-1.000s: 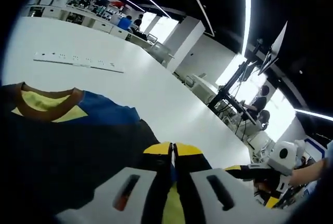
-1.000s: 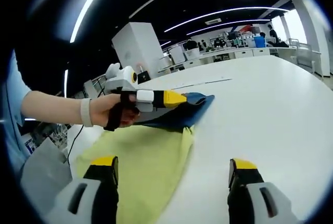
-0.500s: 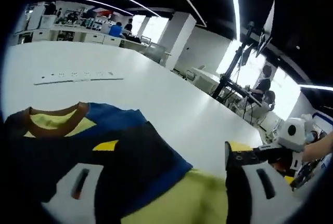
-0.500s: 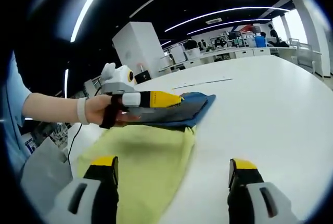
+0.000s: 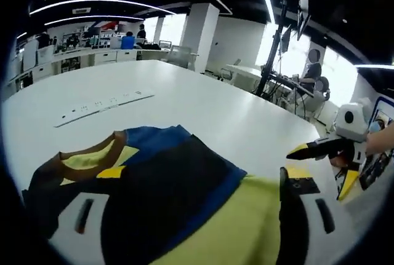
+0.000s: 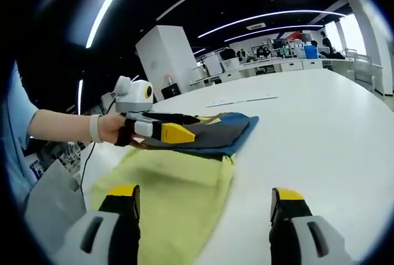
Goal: Fold the garment on the visible template until the final outline fits inside the template.
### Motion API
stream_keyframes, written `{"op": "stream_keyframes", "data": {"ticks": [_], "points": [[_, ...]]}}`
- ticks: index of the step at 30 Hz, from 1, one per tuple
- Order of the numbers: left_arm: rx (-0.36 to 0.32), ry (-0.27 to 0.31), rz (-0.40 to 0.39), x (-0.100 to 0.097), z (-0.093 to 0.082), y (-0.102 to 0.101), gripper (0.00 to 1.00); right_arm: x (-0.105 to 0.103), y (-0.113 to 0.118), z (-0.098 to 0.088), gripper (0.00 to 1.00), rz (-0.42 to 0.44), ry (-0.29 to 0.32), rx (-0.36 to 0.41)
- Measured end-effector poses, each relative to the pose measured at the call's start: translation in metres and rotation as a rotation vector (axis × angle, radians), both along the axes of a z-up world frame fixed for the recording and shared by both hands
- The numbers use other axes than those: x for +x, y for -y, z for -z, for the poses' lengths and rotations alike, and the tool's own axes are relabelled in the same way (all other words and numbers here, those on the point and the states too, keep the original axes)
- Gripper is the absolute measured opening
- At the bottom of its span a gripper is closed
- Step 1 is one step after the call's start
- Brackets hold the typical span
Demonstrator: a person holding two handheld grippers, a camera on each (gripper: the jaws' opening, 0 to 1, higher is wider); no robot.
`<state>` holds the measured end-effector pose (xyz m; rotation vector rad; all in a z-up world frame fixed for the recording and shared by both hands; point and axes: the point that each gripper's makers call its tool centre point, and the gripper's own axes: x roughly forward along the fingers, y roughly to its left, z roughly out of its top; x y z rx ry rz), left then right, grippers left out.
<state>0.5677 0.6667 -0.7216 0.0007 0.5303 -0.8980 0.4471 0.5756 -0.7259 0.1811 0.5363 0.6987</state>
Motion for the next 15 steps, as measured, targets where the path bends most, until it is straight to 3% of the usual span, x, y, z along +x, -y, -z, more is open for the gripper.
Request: {"op": "stream_keyframes", "data": {"ticks": [10, 15], "points": [[0.002, 0.033, -0.018, -0.019, -0.017, -0.035, 0.99, -0.001, -0.002, -0.007, 0.88, -0.018, 0.016, -0.019], [0.030, 0.058, -0.038, -0.034, -0.019, -0.071, 0.99, -0.003, -0.004, -0.008, 0.87, -0.029, 0.018, -0.030]]}}
